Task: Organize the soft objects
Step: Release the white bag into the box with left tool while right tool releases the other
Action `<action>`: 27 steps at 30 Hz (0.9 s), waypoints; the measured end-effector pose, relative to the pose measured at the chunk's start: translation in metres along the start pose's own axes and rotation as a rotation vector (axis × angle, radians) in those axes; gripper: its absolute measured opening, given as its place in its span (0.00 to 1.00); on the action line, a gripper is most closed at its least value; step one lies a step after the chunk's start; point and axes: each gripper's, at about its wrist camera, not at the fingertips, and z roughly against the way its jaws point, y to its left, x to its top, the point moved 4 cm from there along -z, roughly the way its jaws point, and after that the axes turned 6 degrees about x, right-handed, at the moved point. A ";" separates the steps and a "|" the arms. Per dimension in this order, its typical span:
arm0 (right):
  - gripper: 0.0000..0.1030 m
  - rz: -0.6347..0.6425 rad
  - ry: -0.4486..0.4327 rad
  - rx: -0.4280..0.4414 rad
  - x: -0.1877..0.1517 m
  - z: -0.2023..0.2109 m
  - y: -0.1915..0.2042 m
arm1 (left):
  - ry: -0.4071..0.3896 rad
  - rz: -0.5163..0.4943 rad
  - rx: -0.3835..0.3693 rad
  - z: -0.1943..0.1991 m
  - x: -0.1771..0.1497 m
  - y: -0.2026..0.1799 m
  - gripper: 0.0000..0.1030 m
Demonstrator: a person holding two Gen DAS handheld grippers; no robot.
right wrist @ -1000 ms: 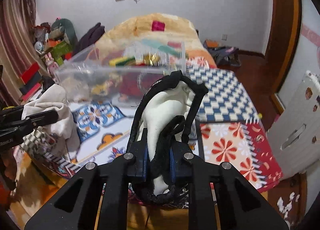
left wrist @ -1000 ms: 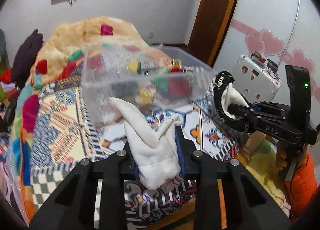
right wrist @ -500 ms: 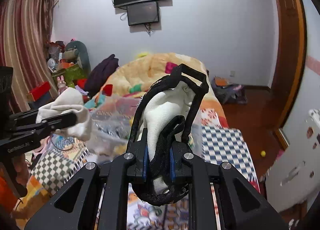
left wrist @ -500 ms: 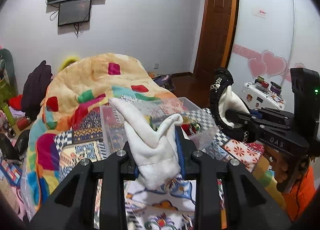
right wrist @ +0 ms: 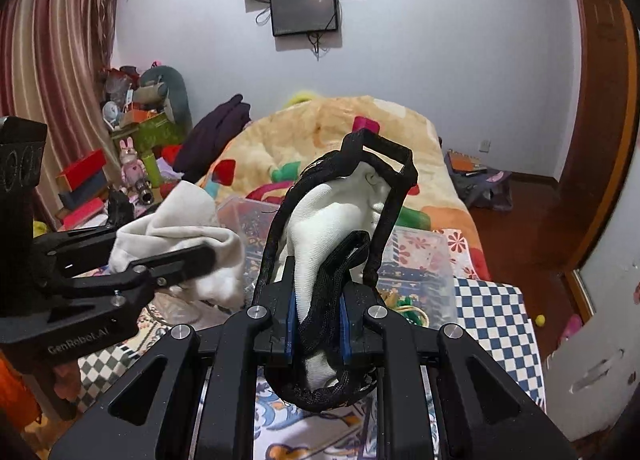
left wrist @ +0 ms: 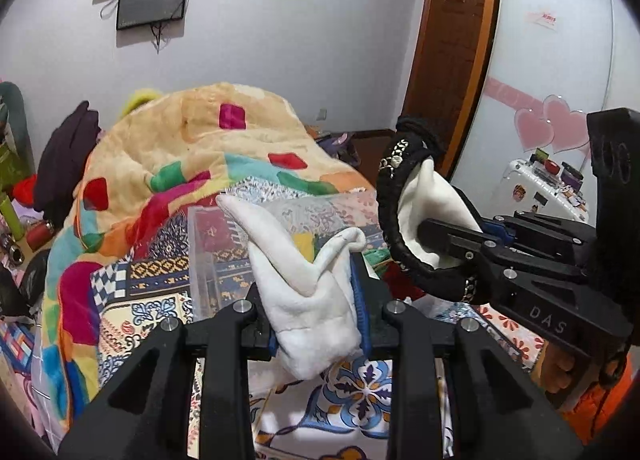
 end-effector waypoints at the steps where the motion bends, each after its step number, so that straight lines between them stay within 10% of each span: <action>1: 0.14 -0.003 0.011 0.000 -0.002 -0.004 -0.001 | 0.010 0.002 0.003 -0.005 -0.001 0.001 0.28; 12: 0.18 0.015 0.087 -0.023 -0.007 -0.029 -0.002 | 0.086 0.041 -0.002 -0.037 -0.011 0.008 0.30; 21: 0.52 0.030 0.077 -0.063 -0.004 -0.016 -0.007 | 0.066 0.019 0.011 -0.019 -0.012 0.003 0.49; 27: 0.54 0.045 0.023 -0.066 0.004 0.005 -0.002 | -0.009 0.016 0.012 0.013 -0.002 0.001 0.51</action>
